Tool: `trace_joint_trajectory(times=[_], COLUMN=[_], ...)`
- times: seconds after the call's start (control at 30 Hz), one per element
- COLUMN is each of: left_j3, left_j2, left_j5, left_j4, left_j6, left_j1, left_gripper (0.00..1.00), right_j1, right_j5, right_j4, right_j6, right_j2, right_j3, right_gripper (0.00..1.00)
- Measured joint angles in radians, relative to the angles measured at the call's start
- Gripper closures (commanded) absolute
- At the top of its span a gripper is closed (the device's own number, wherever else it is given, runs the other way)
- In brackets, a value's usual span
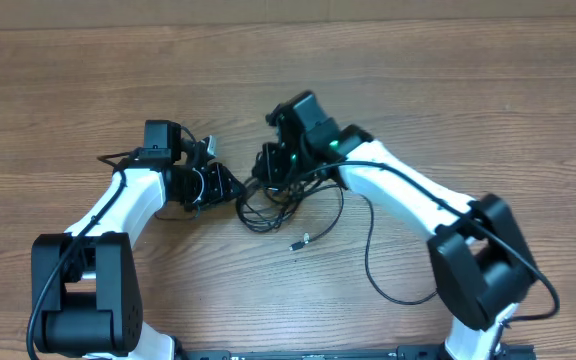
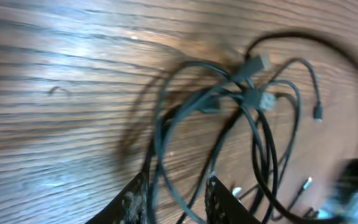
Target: Untangle cables
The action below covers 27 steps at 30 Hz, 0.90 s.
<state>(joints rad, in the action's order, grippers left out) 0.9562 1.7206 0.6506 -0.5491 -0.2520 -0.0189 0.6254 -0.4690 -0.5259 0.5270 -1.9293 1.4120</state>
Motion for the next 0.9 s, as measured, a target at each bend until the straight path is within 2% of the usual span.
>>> trace_joint_trajectory(times=[0.3,0.63,0.9], left_j3=[0.000,0.000,0.000], left_j2=[0.000,0.000,0.000], left_j5=[0.014,-0.004,-0.005], left_j4=[-0.004,-0.005,-0.005], left_j6=[0.023,0.023,0.023], left_j1=[0.000,0.000,0.000], left_gripper=[0.68,0.69,0.68], right_j1=[-0.071,-0.095,-0.095], right_j5=[-0.004,0.267,0.429], right_j4=[-0.140,-0.412,-0.431], right_j6=[0.039,0.049,0.080], right_j2=[0.019,0.019,0.019], right_j3=[0.005,-0.001,-0.090], right_gripper=[0.96,0.96,0.96])
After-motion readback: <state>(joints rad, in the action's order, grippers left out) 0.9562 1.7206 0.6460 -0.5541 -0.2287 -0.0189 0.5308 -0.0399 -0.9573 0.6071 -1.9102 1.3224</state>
